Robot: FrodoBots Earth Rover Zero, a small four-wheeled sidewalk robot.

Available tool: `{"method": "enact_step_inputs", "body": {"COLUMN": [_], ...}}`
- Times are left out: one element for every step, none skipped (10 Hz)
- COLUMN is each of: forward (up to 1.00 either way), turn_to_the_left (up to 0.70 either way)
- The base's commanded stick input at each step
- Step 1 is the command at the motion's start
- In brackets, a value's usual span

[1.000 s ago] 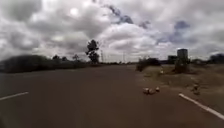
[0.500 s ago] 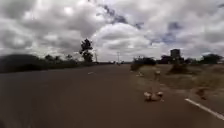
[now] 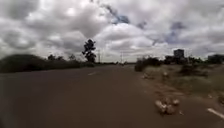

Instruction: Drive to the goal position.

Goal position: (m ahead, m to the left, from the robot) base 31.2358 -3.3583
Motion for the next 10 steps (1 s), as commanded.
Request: {"method": "enact_step_inputs", "body": {"forward": [0.85, 0.85, 0.85, 0.85, 0.85, 0.85, 0.85, 0.85, 0.85, 0.85], "turn_to_the_left": [0.0, 0.0, 0.0, 0.0, 0.0, -0.07, -0.18, -0.28, -0.31, -0.32]}}
